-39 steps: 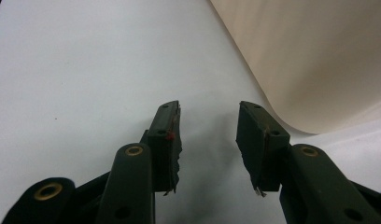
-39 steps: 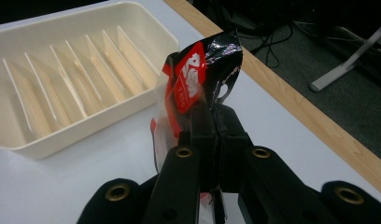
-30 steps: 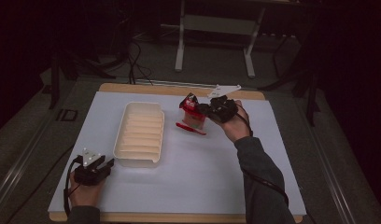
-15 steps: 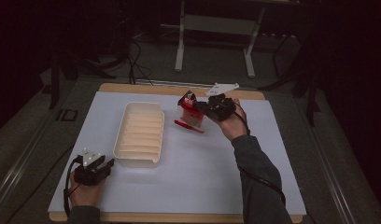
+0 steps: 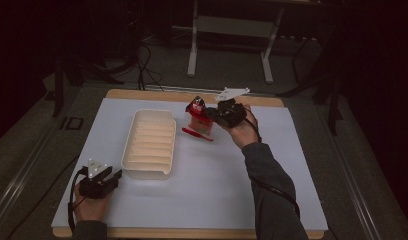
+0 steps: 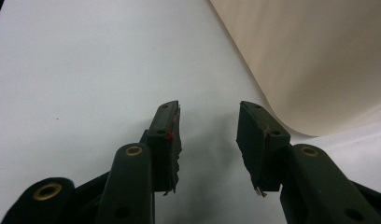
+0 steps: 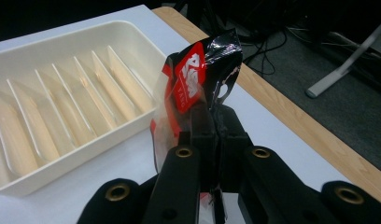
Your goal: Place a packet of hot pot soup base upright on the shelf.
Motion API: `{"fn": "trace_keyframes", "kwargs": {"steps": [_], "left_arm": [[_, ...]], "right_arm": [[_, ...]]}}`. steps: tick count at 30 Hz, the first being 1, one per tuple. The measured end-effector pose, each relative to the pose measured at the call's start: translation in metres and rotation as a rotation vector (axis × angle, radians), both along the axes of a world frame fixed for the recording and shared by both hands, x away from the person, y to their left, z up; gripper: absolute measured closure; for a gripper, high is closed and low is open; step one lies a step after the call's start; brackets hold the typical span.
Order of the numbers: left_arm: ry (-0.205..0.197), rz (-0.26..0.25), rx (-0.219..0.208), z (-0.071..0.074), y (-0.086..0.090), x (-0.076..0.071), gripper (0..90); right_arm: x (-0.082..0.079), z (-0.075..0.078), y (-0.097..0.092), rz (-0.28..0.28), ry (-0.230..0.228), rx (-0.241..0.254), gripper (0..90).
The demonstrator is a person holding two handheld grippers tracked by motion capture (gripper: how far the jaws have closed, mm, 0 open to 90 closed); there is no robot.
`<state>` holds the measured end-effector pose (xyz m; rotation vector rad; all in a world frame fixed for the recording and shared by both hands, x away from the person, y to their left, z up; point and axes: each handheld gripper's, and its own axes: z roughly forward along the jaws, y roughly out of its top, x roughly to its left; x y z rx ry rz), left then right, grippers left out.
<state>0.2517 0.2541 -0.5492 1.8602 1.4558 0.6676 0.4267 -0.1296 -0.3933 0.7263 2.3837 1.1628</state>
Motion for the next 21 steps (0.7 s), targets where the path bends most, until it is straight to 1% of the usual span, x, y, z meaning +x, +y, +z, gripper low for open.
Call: {"fn": "trace_keyframes", "kwargs": {"steps": [5,11,17,21], "left_arm": [[0.0,0.0,0.0,0.0,0.0,0.0,59.2],[0.0,-0.001,-0.002,0.0,0.0,0.0,59.3],[0.003,0.0,-0.004,0.0,0.0,0.001,59.2],[0.005,0.001,-0.004,0.0,0.0,0.001,59.2]], "right_arm": [[0.001,0.0,0.006,0.002,-0.005,-0.004,88.3],[0.003,0.001,0.008,0.002,-0.016,0.016,88.3],[0.007,0.0,0.011,-0.008,-0.015,0.017,88.3],[0.01,0.0,0.015,-0.003,-0.022,0.016,88.3]]}}
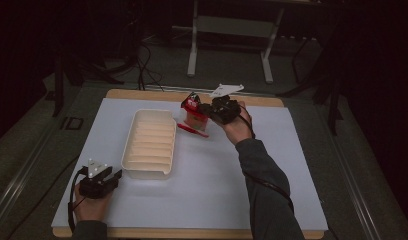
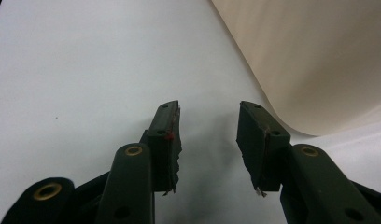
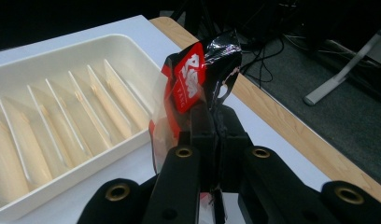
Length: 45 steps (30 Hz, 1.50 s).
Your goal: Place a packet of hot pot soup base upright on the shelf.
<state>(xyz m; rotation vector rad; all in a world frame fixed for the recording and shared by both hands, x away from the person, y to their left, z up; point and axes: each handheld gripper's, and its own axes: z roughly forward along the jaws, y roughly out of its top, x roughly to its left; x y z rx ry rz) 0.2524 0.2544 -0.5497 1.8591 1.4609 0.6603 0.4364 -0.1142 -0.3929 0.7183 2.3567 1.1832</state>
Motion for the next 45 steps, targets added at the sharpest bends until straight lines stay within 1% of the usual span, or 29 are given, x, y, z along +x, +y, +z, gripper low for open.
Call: {"fn": "trace_keyframes", "kwargs": {"steps": [5,10,12,14,16,19,22,25,29,31,36,39,44,45], "left_arm": [[-0.002,-0.001,-0.002,0.0,0.0,0.0,59.1],[-0.003,-0.001,-0.004,0.0,0.0,0.0,58.9],[-0.002,0.0,-0.006,0.0,0.0,0.0,59.0],[-0.005,-0.001,-0.006,0.0,0.001,0.0,59.0],[-0.004,0.0,-0.008,0.0,0.001,0.0,59.0],[-0.005,0.001,-0.011,0.0,0.001,0.0,59.0],[-0.005,0.001,-0.011,0.0,0.001,0.0,59.0],[-0.004,0.002,-0.014,0.0,0.001,0.0,59.0],[-0.002,0.0,-0.014,0.0,0.001,0.0,59.0],[-0.003,0.001,-0.015,0.0,0.001,0.0,59.0],[-0.003,0.001,-0.016,0.0,0.001,0.0,59.0],[-0.003,-0.001,-0.014,0.0,0.002,0.0,59.0],[-0.004,-0.002,-0.017,0.0,0.002,0.0,59.0],[-0.003,-0.001,-0.019,0.0,0.002,0.0,59.0]], "right_arm": [[0.004,0.0,0.007,0.002,-0.009,-0.004,88.3],[0.007,-0.001,0.015,-0.009,-0.024,0.004,88.3],[0.008,-0.002,0.018,-0.013,-0.026,-0.001,88.3],[0.01,-0.002,0.023,-0.007,-0.028,-0.011,88.3],[0.011,-0.003,0.027,0.002,-0.038,-0.034,88.2],[0.012,-0.005,0.034,0.011,-0.047,-0.046,88.2],[0.013,-0.006,0.039,0.015,-0.041,-0.052,88.2],[0.014,-0.006,0.044,0.019,-0.046,-0.06,88.2],[0.015,-0.007,0.051,0.024,-0.042,-0.05,88.3],[0.016,-0.007,0.055,0.028,-0.049,-0.053,88.3],[0.016,-0.008,0.066,0.036,-0.05,-0.04,88.3],[0.014,-0.008,0.073,0.045,-0.046,-0.029,88.3],[0.014,-0.01,0.081,0.055,-0.043,-0.033,88.3],[0.015,-0.011,0.083,0.055,-0.036,-0.024,88.2]]}}
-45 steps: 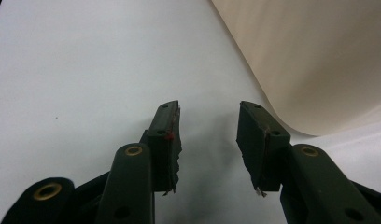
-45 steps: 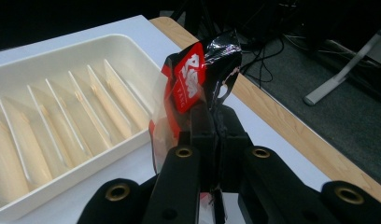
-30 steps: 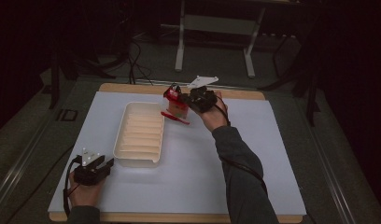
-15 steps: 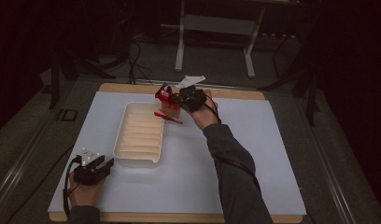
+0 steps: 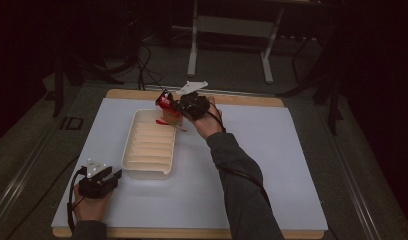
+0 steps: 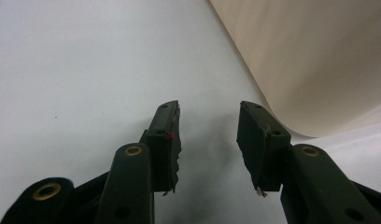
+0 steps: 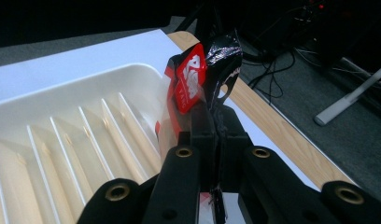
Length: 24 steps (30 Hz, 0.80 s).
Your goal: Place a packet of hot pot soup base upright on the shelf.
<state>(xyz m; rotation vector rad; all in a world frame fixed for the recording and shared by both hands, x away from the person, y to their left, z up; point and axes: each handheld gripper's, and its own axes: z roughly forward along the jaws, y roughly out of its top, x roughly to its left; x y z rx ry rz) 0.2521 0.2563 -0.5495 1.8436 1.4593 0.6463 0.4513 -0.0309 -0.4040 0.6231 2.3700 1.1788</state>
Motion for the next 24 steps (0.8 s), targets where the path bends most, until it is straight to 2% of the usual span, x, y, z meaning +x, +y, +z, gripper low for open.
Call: {"fn": "trace_keyframes", "kwargs": {"steps": [8,14,24], "left_arm": [[0.0,0.001,-0.001,0.0,0.0,0.0,59.0],[-0.011,0.013,-0.035,0.0,0.004,-0.001,59.0],[-0.009,0.009,-0.023,0.0,0.002,-0.001,59.0]], "right_arm": [[-0.003,0.0,0.013,0.011,-0.001,0.013,88.2],[-0.005,-0.001,0.022,0.03,-0.004,0.009,88.1],[-0.008,-0.003,0.033,0.044,-0.006,0.011,88.0]]}}
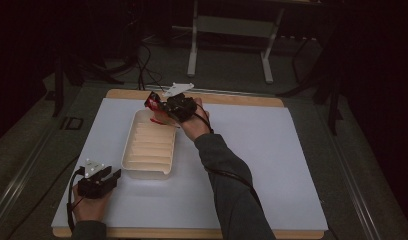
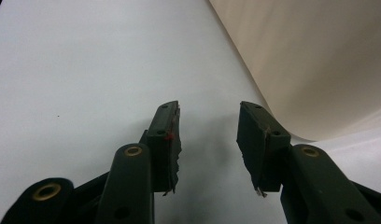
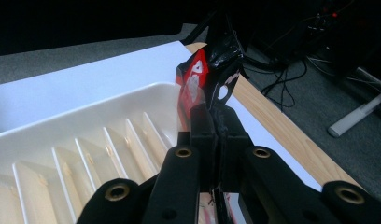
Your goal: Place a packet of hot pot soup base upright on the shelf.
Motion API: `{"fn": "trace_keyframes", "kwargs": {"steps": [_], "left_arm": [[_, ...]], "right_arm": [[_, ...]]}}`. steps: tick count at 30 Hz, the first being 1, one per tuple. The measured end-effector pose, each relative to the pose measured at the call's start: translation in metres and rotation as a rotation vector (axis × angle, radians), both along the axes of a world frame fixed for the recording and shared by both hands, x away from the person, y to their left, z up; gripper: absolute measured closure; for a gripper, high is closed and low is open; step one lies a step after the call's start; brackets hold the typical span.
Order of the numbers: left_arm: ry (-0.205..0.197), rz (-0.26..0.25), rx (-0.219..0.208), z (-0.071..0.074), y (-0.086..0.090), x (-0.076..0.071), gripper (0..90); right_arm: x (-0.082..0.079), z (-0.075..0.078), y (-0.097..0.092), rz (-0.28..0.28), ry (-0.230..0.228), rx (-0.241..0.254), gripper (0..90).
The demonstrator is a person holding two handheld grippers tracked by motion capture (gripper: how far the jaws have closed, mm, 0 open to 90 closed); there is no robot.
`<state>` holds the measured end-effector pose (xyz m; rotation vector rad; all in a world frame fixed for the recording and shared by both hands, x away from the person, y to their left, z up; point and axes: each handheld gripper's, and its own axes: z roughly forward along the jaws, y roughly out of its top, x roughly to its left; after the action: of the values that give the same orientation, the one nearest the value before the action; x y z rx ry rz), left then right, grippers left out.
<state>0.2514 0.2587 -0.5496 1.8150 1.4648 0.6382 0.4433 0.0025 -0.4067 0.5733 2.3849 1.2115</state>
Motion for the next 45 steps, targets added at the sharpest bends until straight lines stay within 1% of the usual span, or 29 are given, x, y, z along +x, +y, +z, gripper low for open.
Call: {"fn": "trace_keyframes", "kwargs": {"steps": [1,7,13,19,28,32,36,37,42,43,45], "left_arm": [[0.0,0.0,0.0,0.0,0.0,0.0,59.0],[-0.004,0.0,-0.006,0.0,0.0,0.0,59.0],[-0.005,0.0,-0.008,0.0,0.001,-0.001,59.0],[-0.009,-0.002,-0.005,0.0,0.0,-0.001,59.0],[-0.011,-0.003,-0.004,0.0,0.0,-0.001,58.9],[-0.01,-0.003,-0.003,0.0,0.0,-0.001,58.8],[-0.01,-0.003,-0.003,0.0,0.0,-0.001,58.8],[-0.011,-0.003,-0.003,0.0,0.0,-0.001,58.8],[-0.011,-0.005,-0.001,0.0,0.0,-0.002,58.7],[-0.012,-0.006,0.0,0.0,0.0,-0.002,58.8],[-0.011,-0.005,0.0,0.0,0.0,-0.001,58.8]], "right_arm": [[-0.001,0.0,0.004,0.009,-0.004,0.002,88.0],[-0.002,-0.003,0.012,0.014,0.003,0.0,87.9],[-0.004,-0.005,0.022,0.029,0.0,-0.012,87.8],[-0.004,-0.012,0.027,0.028,0.019,-0.006,87.8],[-0.003,-0.015,0.021,0.009,0.025,-0.002,87.2],[-0.002,-0.019,0.019,0.0,0.028,-0.01,86.9],[-0.001,-0.021,0.018,-0.006,0.041,0.001,86.4],[0.0,-0.022,0.018,-0.006,0.049,0.0,86.0],[0.0,-0.025,0.018,-0.012,0.055,-0.011,84.8],[0.001,-0.027,0.018,-0.019,0.065,-0.014,83.7],[0.001,-0.028,0.016,-0.023,0.065,-0.014,80.4]]}}
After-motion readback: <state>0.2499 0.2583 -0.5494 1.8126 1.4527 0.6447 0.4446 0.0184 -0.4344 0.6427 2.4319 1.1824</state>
